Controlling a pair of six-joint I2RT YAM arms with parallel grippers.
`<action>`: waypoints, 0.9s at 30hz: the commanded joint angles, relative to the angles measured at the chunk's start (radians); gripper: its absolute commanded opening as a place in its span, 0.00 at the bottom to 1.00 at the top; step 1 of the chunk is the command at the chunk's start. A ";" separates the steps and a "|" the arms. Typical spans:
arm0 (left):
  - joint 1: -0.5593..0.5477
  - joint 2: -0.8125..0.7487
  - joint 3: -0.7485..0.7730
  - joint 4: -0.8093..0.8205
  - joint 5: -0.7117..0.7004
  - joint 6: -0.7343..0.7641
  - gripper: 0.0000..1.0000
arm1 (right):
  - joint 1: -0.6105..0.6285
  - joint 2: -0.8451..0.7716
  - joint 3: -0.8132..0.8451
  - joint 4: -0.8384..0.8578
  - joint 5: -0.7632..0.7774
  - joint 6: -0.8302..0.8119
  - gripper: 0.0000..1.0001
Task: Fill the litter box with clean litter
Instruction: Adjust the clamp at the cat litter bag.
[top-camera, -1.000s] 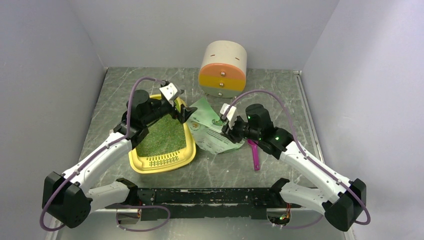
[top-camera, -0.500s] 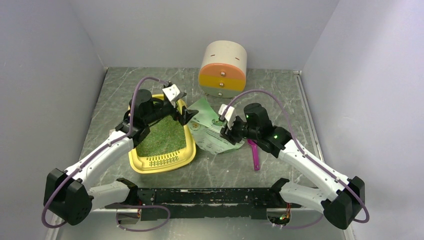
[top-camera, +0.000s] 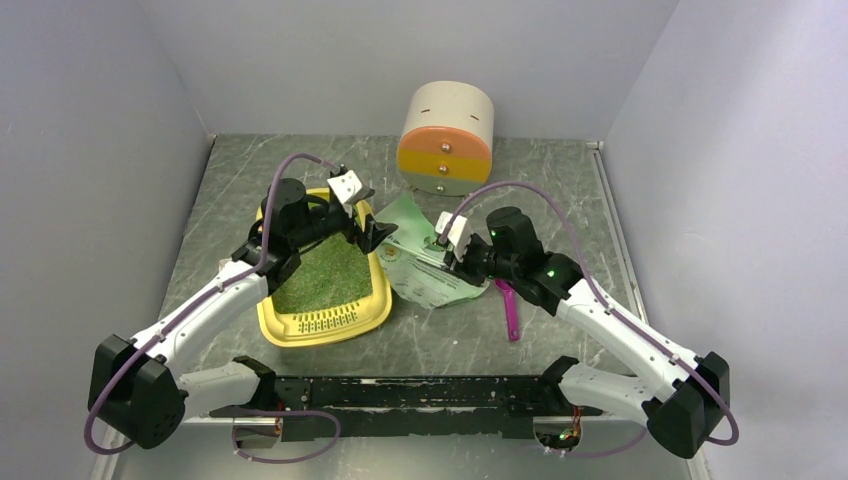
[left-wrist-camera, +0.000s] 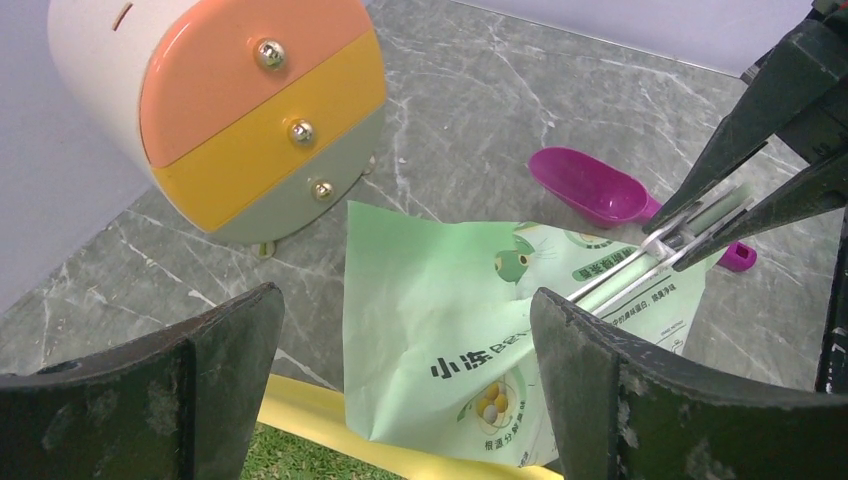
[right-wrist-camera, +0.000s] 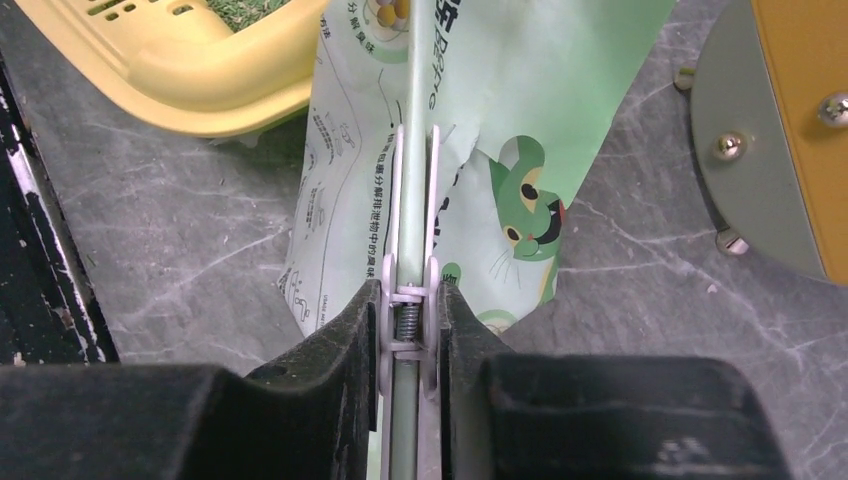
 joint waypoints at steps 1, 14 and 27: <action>0.009 0.001 0.034 -0.007 0.029 0.009 0.97 | 0.004 -0.025 -0.004 -0.001 0.015 -0.008 0.17; 0.010 0.027 0.047 0.013 0.063 -0.005 0.97 | 0.004 -0.086 -0.124 0.123 0.065 0.038 0.28; 0.010 -0.003 0.041 0.042 -0.039 -0.072 0.97 | 0.003 -0.124 -0.038 0.155 0.118 0.127 0.70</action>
